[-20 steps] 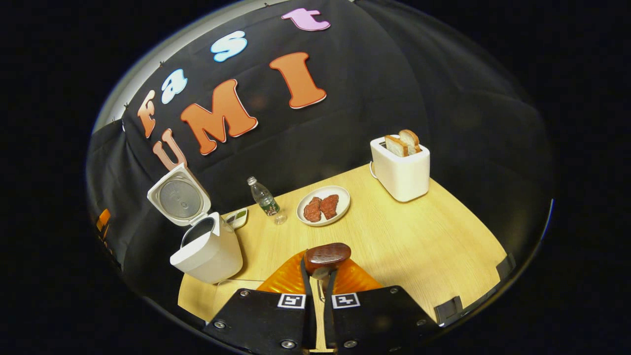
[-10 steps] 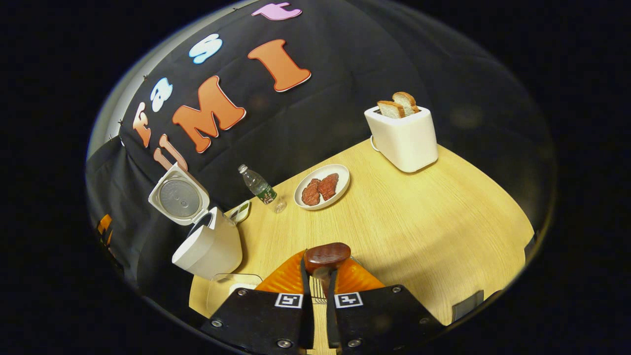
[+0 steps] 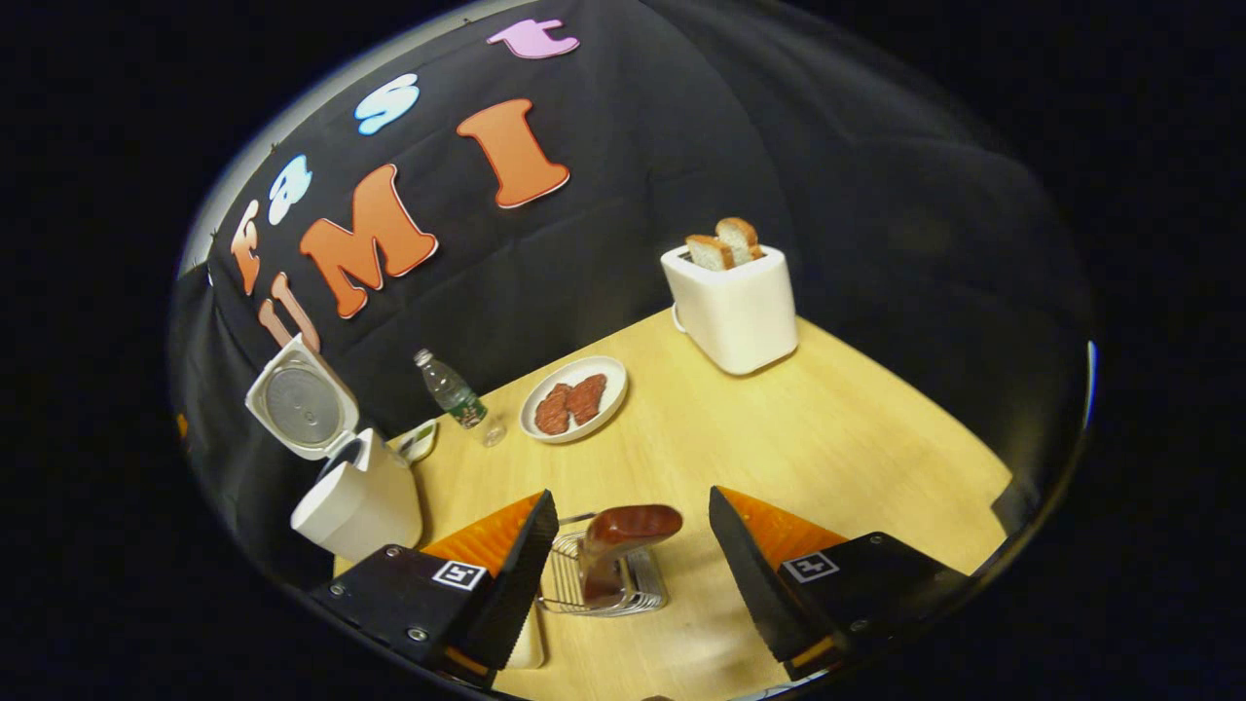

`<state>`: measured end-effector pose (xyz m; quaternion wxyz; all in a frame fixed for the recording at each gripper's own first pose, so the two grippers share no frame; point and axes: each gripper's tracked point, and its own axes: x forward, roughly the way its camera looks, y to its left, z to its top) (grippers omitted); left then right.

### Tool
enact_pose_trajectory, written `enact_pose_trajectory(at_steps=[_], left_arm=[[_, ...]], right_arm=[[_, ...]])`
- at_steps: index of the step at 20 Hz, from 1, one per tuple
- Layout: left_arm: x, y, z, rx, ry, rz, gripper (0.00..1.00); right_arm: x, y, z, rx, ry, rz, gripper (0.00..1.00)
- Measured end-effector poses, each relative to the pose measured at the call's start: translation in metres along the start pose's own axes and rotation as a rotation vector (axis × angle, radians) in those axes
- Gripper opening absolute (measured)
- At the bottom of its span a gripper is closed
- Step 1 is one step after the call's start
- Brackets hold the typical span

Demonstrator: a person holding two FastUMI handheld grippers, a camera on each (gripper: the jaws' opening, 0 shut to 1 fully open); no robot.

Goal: Close the left gripper, press the button to open the rice cooker; take a wooden spoon from the chopstick holder with the right hand, scoop a spoonful of rice and pour it into the rice cooker, then put the wooden spoon back into the chopstick holder.

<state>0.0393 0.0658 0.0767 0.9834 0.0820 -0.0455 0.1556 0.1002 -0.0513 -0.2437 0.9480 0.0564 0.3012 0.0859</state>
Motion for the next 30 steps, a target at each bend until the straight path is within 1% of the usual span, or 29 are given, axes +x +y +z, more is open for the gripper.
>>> enact_pose_trajectory(at_steps=[1, 3, 5, 8, 12, 14, 15, 17, 20, 24, 25, 28, 30], left_arm=[[0.004, -0.003, 0.004, -0.003, -0.004, -0.008, 1.0], [0.016, -0.004, 0.014, -0.003, -0.004, -0.012, 1.0], [0.034, -0.01, 0.033, -0.004, -0.01, -0.025, 1.0], [0.068, -0.029, 0.063, -0.013, -0.021, -0.082, 1.0], [0.126, -0.063, 0.099, -0.037, -0.038, -0.157, 1.0], [0.159, -0.077, 0.109, -0.03, -0.029, -0.179, 1.0], [0.177, -0.087, 0.111, -0.034, -0.018, -0.202, 1.0], [0.211, -0.101, 0.102, -0.043, 0.022, -0.223, 1.0], [0.265, -0.114, 0.085, -0.021, 0.073, -0.225, 1.0], [0.324, -0.124, 0.039, -0.019, 0.167, -0.225, 1.0], [0.335, -0.126, 0.023, -0.023, 0.202, -0.221, 1.0], [0.355, -0.131, -0.016, -0.067, 0.28, -0.239, 1.0], [0.361, -0.129, -0.038, -0.082, 0.322, -0.228, 1.0]], right_arm=[[-0.005, 0.0, 0.014, -0.019, -0.038, -0.018, 0.95], [-0.02, 0.012, 0.038, -0.049, -0.097, -0.016, 0.95], [-0.031, 0.028, 0.051, -0.077, -0.118, 0.006, 0.95], [-0.046, 0.045, 0.067, -0.121, -0.148, 0.018, 0.95], [-0.062, 0.073, 0.071, -0.192, -0.153, 0.038, 0.95], [-0.07, 0.086, 0.074, -0.217, -0.163, 0.043, 0.95], [-0.073, 0.095, 0.074, -0.22, -0.169, 0.056, 0.95], [-0.076, 0.11, 0.072, -0.217, -0.172, 0.08, 0.95], [-0.079, 0.12, 0.071, -0.234, -0.173, 0.073, 0.95], [-0.087, 0.133, 0.081, -0.219, -0.194, 0.068, 0.95], [-0.089, 0.136, 0.085, -0.211, -0.202, 0.066, 0.95], [-0.093, 0.139, 0.094, -0.196, -0.219, 0.059, 0.95], [-0.095, 0.142, 0.096, -0.19, -0.224, 0.057, 0.95]])
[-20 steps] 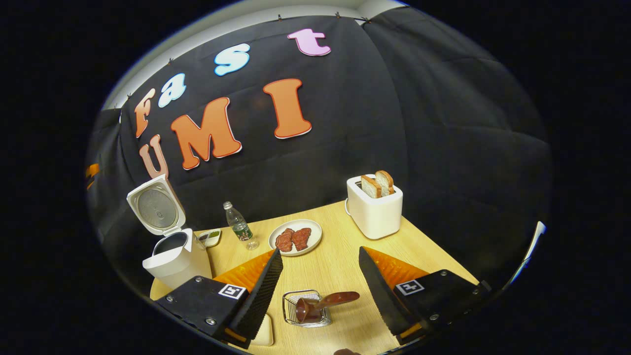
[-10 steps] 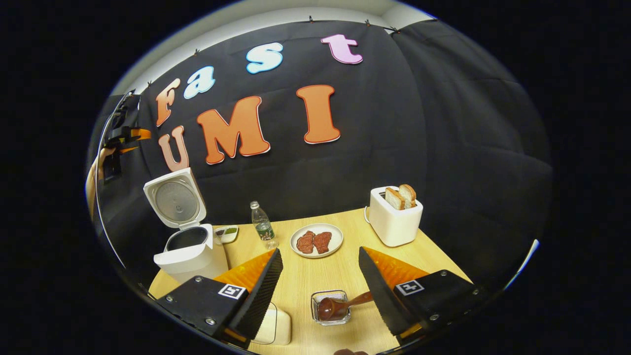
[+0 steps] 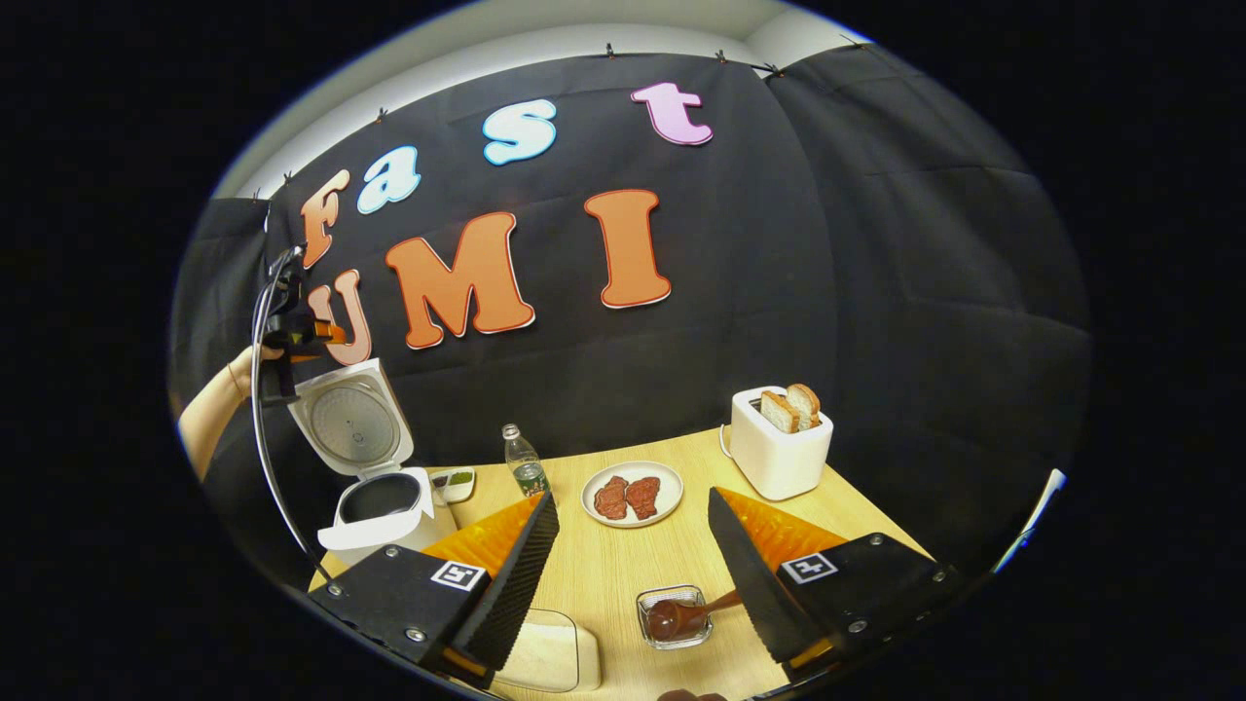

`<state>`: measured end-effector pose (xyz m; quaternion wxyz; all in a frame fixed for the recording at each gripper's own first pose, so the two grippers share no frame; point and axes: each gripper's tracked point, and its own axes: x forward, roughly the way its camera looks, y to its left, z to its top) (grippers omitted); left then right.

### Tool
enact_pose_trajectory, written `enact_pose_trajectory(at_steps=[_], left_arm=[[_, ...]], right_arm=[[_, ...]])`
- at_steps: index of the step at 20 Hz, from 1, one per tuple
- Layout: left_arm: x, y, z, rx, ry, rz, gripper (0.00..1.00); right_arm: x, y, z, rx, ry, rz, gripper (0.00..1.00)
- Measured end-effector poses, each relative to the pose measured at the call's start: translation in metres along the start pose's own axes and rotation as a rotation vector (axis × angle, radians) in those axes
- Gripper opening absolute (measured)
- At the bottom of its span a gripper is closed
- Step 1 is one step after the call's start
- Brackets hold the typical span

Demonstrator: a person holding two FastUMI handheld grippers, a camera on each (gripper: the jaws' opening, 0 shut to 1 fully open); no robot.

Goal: Close the left gripper, press the button to open the rice cooker; take a wooden spoon from the chopstick holder with the right hand, scoop a spoonful of rice and pour it into the rice cooker, then put the wooden spoon back into the chopstick holder.

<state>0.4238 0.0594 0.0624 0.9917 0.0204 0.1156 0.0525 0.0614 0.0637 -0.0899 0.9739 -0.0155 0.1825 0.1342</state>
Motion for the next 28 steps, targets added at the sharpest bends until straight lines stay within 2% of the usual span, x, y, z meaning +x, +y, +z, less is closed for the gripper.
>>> enact_pose_trajectory(at_steps=[5, 6, 12, 17, 20, 23, 28], left_arm=[[0.015, 0.015, -0.038, 0.006, 0.089, 0.037, 1.0], [0.015, 0.017, -0.037, 0.032, 0.07, 0.036, 1.0], [-0.012, 0.0, -0.054, 0.018, 0.094, -0.046, 1.0], [-0.052, -0.019, -0.09, 0.008, 0.108, -0.077, 1.0], [-0.078, -0.028, -0.138, -0.013, 0.181, -0.072, 1.0], [-0.1, -0.04, -0.206, -0.019, 0.277, -0.059, 1.0], [-0.109, -0.043, -0.268, 0.074, 0.249, -0.006, 1.0]], right_arm=[[-0.003, -0.003, 0.0, 0.01, -0.001, -0.017, 0.95], [-0.003, -0.003, 0.001, 0.017, -0.002, -0.015, 0.95], [-0.008, 0.002, 0.001, -0.013, -0.005, -0.004, 0.95], [-0.013, 0.009, 0.012, -0.035, -0.031, 0.027, 0.95], [-0.016, 0.009, 0.012, -0.03, -0.038, 0.048, 0.95], [-0.02, 0.009, 0.007, -0.014, -0.027, 0.069, 0.95], [-0.028, 0.004, -0.012, -0.021, 0.012, 0.081, 0.95]])
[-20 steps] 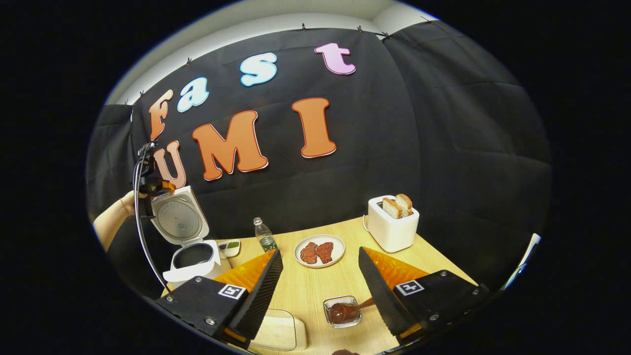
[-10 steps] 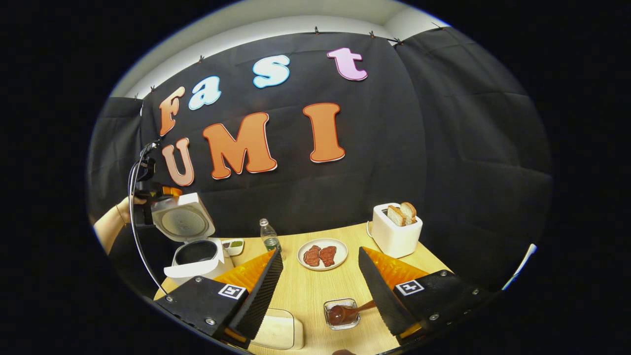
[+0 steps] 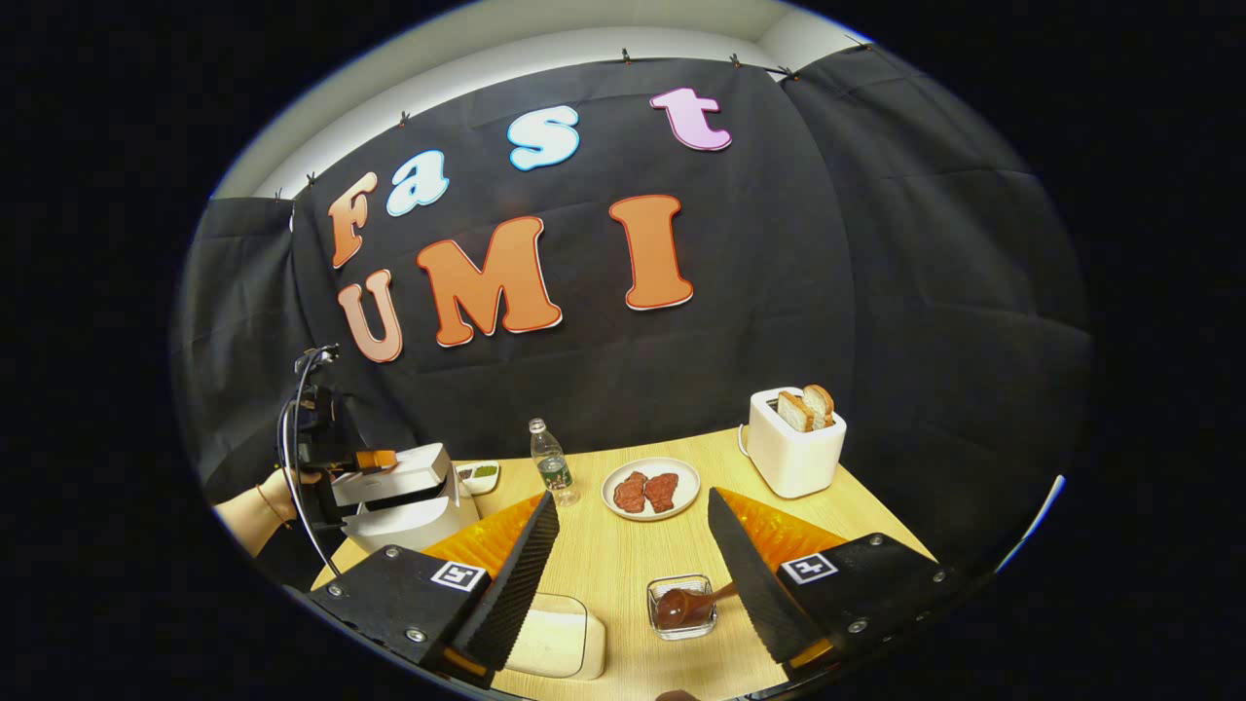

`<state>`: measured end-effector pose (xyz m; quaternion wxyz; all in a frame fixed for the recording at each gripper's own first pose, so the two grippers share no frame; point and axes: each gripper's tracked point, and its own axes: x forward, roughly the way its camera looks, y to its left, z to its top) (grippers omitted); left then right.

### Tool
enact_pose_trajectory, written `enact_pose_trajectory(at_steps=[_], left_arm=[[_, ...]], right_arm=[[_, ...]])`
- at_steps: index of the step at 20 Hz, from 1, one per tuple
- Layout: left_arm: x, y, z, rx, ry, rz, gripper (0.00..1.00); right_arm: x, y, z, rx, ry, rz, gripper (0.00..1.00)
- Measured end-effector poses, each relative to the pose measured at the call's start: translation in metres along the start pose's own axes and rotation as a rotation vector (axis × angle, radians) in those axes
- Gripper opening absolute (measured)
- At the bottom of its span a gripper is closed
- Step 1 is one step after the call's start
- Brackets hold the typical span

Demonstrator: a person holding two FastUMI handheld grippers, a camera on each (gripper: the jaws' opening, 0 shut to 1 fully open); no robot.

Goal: Close the left gripper, press the button to open the rice cooker; take a wooden spoon from the chopstick holder with the right hand, scoop a spoonful of rice and pour it into the rice cooker, then put the wooden spoon back into the chopstick holder.

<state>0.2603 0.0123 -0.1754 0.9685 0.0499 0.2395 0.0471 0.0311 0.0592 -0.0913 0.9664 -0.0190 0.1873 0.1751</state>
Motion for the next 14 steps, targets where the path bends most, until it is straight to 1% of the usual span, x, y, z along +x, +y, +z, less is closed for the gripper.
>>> enact_pose_trajectory(at_steps=[3, 5, 8, 12, 14], left_arm=[[0.006, -0.003, -0.024, 0.028, 0.028, 0.041, 1.0], [0.007, -0.004, -0.026, 0.028, 0.012, 0.057, 1.0], [0.009, -0.004, -0.034, -0.012, 0.005, 0.063, 1.0], [0.008, -0.004, -0.036, 0.008, -0.04, 0.071, 1.0], [0.009, -0.006, -0.03, 0.042, -0.051, 0.061, 1.0]], right_arm=[[-0.007, -0.003, -0.01, 0.013, 0.021, -0.002, 0.95], [-0.01, -0.007, -0.013, 0.02, 0.022, -0.009, 0.95], [-0.012, -0.013, -0.016, 0.033, 0.027, -0.02, 0.95], [-0.013, -0.015, -0.028, 0.038, 0.05, -0.03, 0.95], [-0.015, -0.017, -0.032, 0.024, 0.056, -0.041, 0.95]])
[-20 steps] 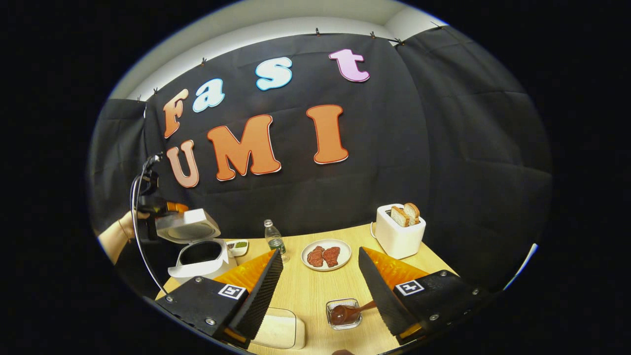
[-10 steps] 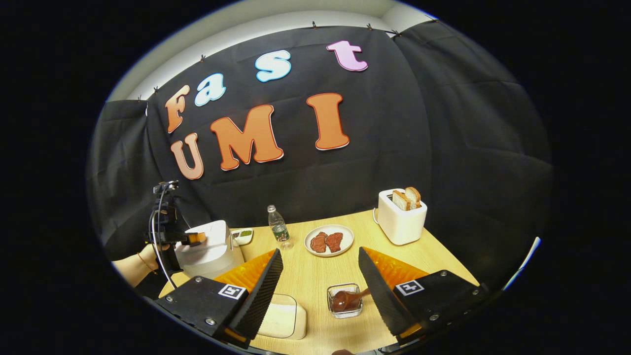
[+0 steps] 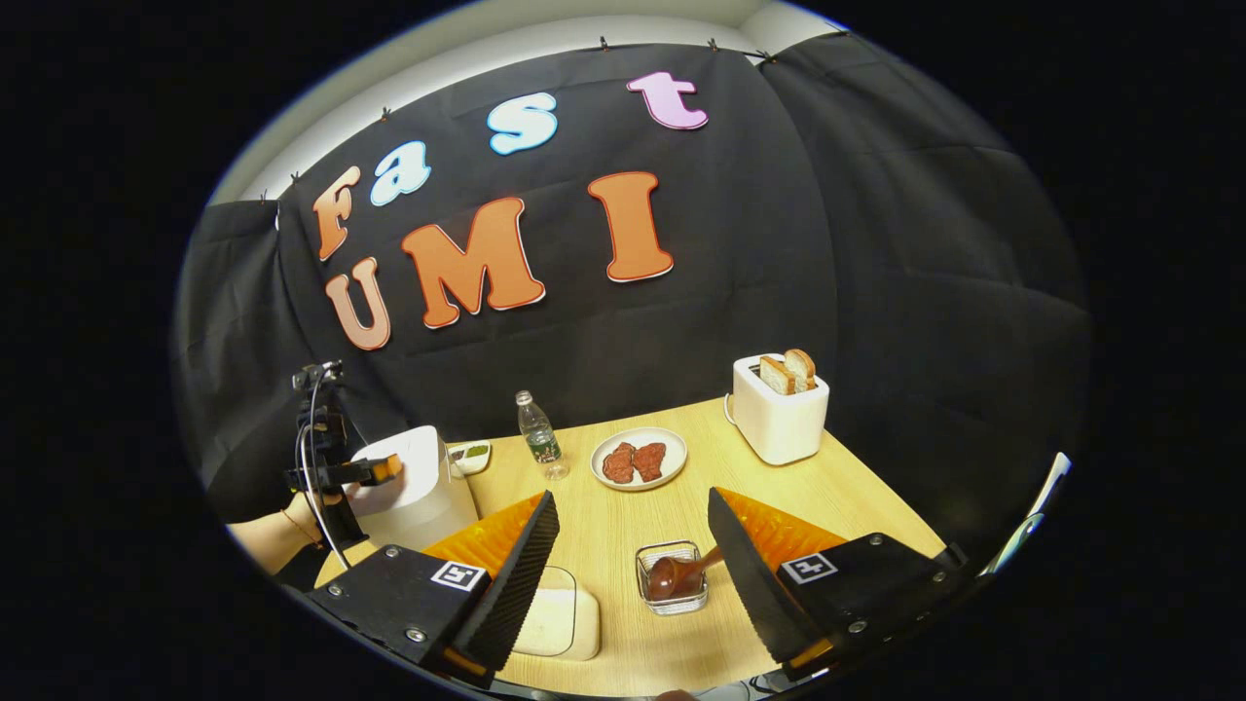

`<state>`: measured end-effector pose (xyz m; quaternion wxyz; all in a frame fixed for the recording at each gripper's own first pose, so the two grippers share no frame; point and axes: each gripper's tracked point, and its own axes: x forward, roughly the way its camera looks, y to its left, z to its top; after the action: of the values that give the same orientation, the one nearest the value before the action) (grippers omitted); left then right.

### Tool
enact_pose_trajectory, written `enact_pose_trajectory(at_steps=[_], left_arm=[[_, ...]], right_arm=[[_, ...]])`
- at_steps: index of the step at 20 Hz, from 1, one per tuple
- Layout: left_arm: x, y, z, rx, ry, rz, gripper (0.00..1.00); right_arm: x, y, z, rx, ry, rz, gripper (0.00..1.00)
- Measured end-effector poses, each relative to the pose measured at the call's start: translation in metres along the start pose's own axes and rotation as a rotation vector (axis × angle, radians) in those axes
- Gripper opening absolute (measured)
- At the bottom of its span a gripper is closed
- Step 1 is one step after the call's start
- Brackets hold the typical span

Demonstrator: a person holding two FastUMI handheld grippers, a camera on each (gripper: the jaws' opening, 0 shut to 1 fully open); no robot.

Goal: Close the left gripper, press the button to open the rice cooker; take a wooden spoon from the chopstick holder with the right hand, scoop a spoonful of rice and pour it into the rice cooker, then put the wooden spoon back into the chopstick holder.

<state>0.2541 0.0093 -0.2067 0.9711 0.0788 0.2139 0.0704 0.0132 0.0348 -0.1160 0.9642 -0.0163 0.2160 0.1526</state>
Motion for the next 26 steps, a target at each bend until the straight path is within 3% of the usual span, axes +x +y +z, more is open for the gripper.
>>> enact_pose_trajectory(at_steps=[5, 9, 14, 18, 26], left_arm=[[-0.02, 0.004, -0.002, 0.063, 0.045, -0.012, 1.0], [-0.047, 0.009, 0.027, 0.041, 0.008, -0.043, 1.0], [-0.116, 0.041, 0.119, 0.031, -0.176, -0.019, 1.0], [-0.204, 0.063, 0.178, -0.013, -0.314, -0.003, 1.0], [-0.319, 0.105, 0.221, -0.031, -0.473, 0.028, 1.0]], right_arm=[[-0.003, -0.001, 0.022, -0.002, -0.045, -0.012, 0.95], [-0.003, 0.002, 0.051, -0.03, -0.1, -0.011, 0.95], [-0.007, 0.008, 0.098, -0.064, -0.18, -0.017, 0.95], [-0.014, 0.012, 0.134, -0.098, -0.237, -0.045, 0.94], [-0.034, 0.01, 0.182, -0.122, -0.334, -0.089, 0.95]])
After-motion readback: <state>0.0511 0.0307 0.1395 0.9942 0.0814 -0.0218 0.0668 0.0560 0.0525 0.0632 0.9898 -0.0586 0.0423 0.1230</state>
